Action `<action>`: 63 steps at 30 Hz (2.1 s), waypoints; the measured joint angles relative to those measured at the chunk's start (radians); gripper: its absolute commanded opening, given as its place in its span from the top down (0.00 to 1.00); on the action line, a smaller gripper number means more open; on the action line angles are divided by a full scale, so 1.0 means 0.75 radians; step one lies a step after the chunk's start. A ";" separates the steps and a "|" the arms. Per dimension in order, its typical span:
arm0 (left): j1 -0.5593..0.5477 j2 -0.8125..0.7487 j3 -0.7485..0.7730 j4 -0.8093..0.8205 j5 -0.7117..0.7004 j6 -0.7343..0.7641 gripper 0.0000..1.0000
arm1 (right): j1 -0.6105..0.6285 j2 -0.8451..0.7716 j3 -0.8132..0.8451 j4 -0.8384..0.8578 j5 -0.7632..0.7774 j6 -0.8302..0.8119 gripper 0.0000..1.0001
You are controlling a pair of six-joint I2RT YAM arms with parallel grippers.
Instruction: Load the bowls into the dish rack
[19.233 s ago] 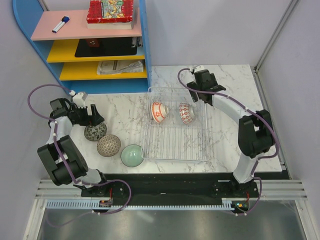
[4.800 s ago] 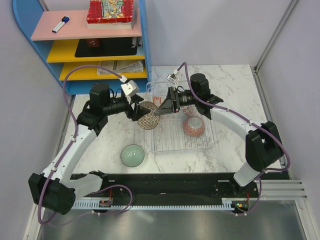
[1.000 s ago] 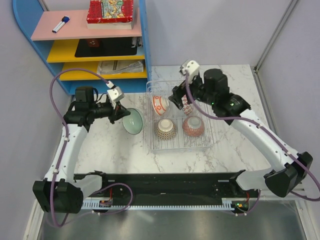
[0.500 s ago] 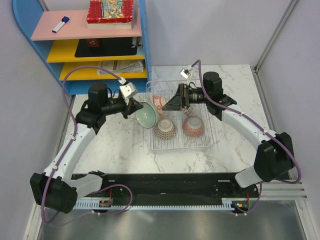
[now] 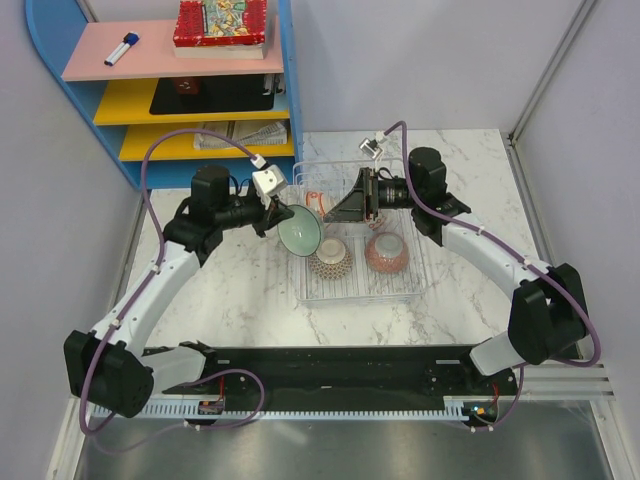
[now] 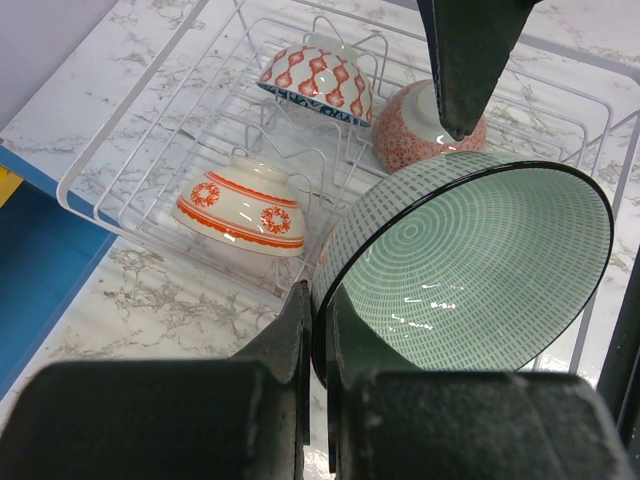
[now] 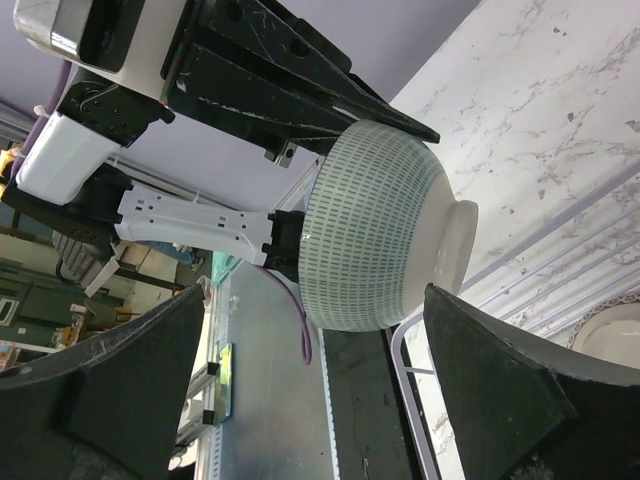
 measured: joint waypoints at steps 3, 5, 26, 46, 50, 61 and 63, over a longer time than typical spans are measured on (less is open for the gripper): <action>-0.011 -0.005 0.002 0.008 -0.004 -0.012 0.98 | -0.001 0.000 -0.007 -0.001 0.001 -0.005 0.02; -0.020 -0.016 0.003 0.013 -0.008 -0.021 0.98 | -0.001 0.000 -0.007 -0.001 0.002 -0.006 0.02; -0.055 -0.041 0.037 0.020 -0.026 -0.048 0.98 | 0.092 0.080 -0.006 -0.013 0.018 -0.054 0.11; -0.063 -0.040 0.037 -0.007 -0.047 -0.055 0.88 | 0.097 0.084 0.010 -0.022 0.005 -0.143 0.98; -0.065 -0.038 0.037 -0.003 -0.046 -0.058 0.47 | 0.098 0.084 0.010 -0.030 0.008 -0.150 1.00; -0.081 -0.048 0.055 0.043 -0.068 -0.069 0.00 | 0.107 0.084 0.076 -0.385 0.176 -0.410 1.00; -0.063 -0.061 0.055 0.042 -0.076 -0.068 0.00 | 0.104 0.083 0.137 -0.533 0.255 -0.538 1.00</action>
